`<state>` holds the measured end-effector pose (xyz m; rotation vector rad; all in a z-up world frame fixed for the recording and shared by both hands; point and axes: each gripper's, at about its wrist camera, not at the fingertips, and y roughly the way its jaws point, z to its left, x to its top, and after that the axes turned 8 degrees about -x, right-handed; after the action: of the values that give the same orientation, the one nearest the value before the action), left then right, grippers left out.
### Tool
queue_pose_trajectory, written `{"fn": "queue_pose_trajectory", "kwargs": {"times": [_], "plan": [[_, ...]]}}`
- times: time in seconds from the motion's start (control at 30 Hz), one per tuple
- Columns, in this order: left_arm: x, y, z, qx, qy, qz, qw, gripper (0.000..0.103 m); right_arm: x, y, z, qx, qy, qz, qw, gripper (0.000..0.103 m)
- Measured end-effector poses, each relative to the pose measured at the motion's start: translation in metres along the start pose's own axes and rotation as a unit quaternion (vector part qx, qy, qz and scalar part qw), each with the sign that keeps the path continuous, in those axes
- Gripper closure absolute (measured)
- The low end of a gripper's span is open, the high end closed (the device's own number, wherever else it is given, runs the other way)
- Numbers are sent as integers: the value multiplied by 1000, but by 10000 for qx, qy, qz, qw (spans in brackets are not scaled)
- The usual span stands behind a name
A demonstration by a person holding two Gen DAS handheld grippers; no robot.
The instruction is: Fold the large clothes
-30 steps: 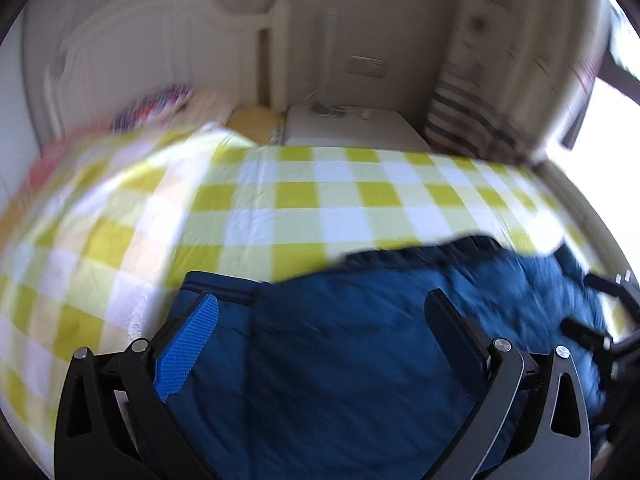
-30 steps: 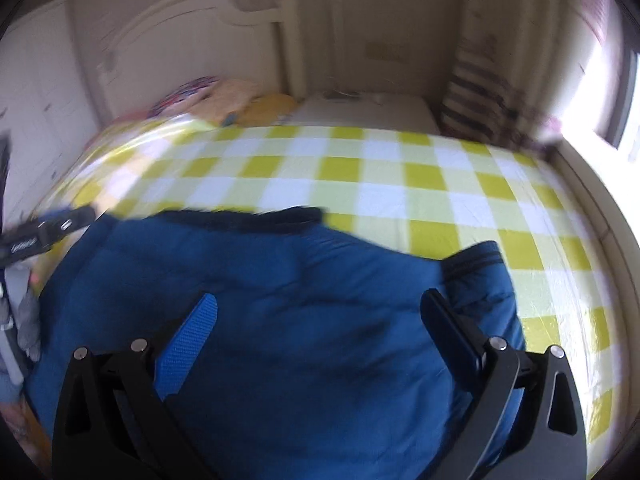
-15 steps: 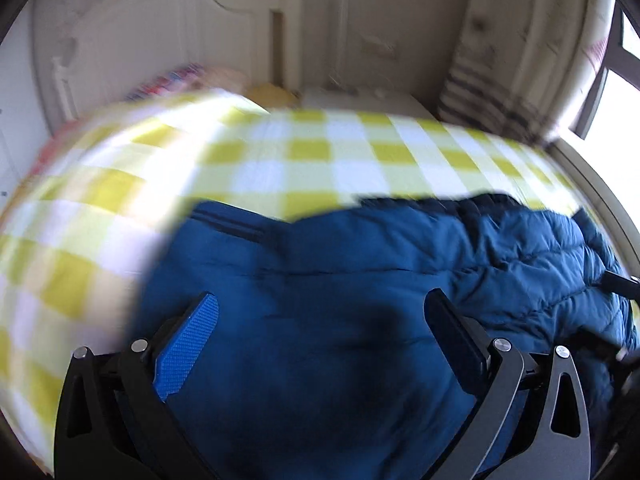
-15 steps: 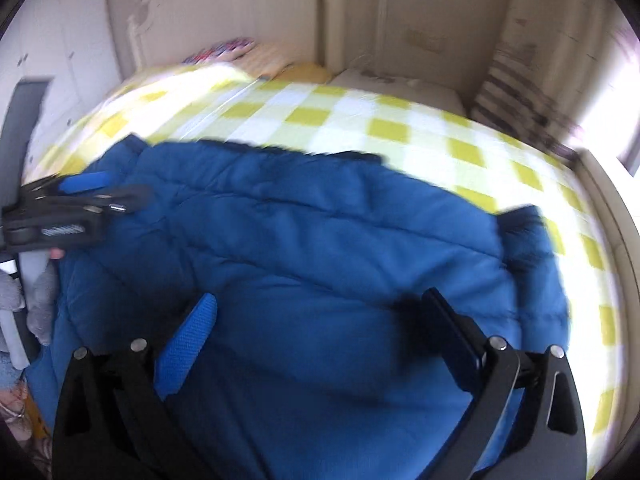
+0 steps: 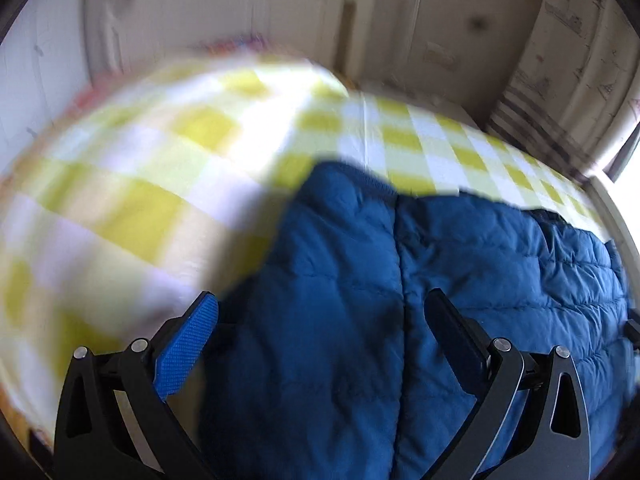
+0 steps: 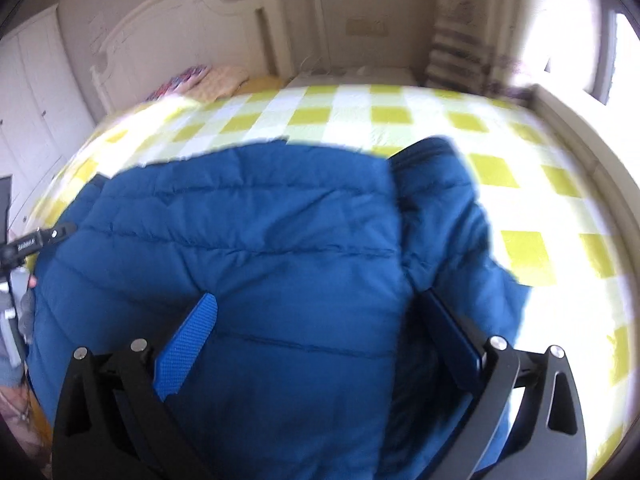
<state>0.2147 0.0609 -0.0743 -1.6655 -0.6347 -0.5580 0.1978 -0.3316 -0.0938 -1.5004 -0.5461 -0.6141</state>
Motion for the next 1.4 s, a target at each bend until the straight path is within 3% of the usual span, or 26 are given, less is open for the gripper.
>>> {"fn": "queue_pose_trajectory", "kwargs": {"times": [0.07, 0.17, 0.27, 0.33, 0.47, 0.57, 0.73, 0.83, 0.87, 1.0, 1.07, 1.23, 1.33, 1.4], "plan": [[-6, -30, -24, -442, 293, -340, 9980, 4, -4, -27, 13, 159, -244, -280, 9992, 3], [-24, -54, -68, -656, 938, -556, 9919, 4, -15, -51, 41, 320, -799, -486, 9951, 3], [-51, -28, -108, -411, 1659, -254, 9850, 4, -38, -44, 82, 461, -1589, -261, 9859, 3], [-66, 2, -114, -185, 1844, 54, 9827, 4, -52, -27, 90, 424, -1670, -206, 9848, 2], [-61, 8, -101, -442, 1596, 176, 9860, 4, -56, -25, 81, 619, -1559, -230, 9856, 2], [-62, 10, -100, -407, 1628, 131, 9857, 4, -55, -39, 68, 411, -1489, -319, 9875, 3], [-64, 6, -101, -450, 1598, 119, 9861, 4, -70, -46, -3, -5, -628, -450, 9970, 3], [-66, 2, -104, -475, 1584, 102, 9862, 4, -94, -36, -43, 618, -81, -545, 9966, 2], [-66, 2, -104, -477, 1583, 102, 9862, 4, -98, -37, -46, 645, -28, -575, 9963, 2], [-66, 0, -102, -460, 1573, 98, 9864, 4, -90, -47, -31, 46, -165, -464, 9988, 3], [-68, -8, -99, -379, 1512, 47, 9878, 4, -87, -58, -14, -311, -406, -642, 9966, 3], [-89, -57, -91, -388, 1558, -299, 9866, 4, -91, -85, 39, 142, -1072, -1172, 9872, 3], [-105, -59, -74, -70, 1562, -245, 9874, 4, -98, -71, 70, 101, -1550, -1059, 9822, 3], [-112, -52, -56, -236, 1389, -192, 9898, 4, -103, -63, 70, 196, -1471, -1025, 9836, 3]]}}
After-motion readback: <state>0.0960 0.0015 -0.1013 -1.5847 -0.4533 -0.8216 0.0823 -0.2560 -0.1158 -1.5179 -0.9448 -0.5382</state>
